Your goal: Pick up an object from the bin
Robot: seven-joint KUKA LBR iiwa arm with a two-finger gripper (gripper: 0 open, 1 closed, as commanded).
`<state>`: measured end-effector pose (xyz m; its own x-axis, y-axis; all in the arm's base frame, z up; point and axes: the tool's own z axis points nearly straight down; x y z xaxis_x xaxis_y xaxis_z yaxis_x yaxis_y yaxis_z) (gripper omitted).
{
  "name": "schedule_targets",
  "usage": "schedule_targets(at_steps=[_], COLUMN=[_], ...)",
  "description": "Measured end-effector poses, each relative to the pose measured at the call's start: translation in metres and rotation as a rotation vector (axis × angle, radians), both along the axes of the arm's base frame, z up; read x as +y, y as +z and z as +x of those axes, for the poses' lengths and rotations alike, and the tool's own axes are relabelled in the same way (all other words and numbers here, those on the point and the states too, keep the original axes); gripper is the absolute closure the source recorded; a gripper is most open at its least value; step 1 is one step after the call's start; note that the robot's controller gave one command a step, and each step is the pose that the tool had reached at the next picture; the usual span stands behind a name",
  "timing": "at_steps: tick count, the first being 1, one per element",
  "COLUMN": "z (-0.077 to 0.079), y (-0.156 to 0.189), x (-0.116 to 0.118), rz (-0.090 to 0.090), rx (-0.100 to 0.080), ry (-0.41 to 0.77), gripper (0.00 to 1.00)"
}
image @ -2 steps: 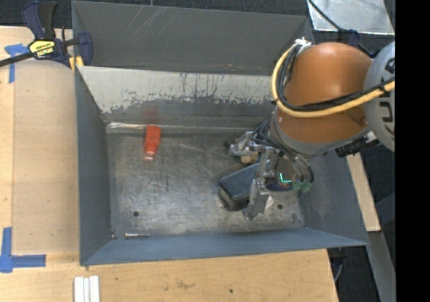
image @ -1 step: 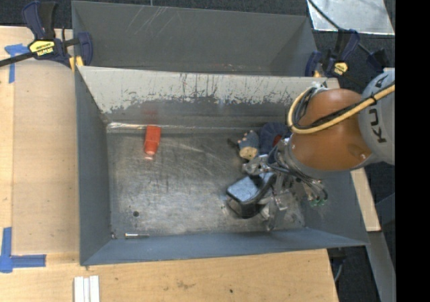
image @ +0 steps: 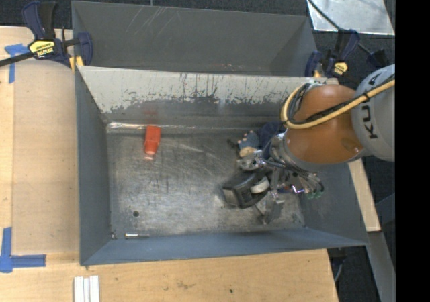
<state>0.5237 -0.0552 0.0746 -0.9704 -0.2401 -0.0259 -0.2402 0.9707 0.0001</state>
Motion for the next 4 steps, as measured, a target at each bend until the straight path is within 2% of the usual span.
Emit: schedule_targets(at_steps=[1,3,4], z=[0.0031,0.0059,0.0076], y=[0.0021,0.0031,0.0044], x=[0.0018,0.002,0.0025], rz=[-0.004,-0.006,-0.005], rx=[0.013,0.016,0.012], ry=[0.002,-0.002,-0.003], gripper=[0.0,0.0,1.0])
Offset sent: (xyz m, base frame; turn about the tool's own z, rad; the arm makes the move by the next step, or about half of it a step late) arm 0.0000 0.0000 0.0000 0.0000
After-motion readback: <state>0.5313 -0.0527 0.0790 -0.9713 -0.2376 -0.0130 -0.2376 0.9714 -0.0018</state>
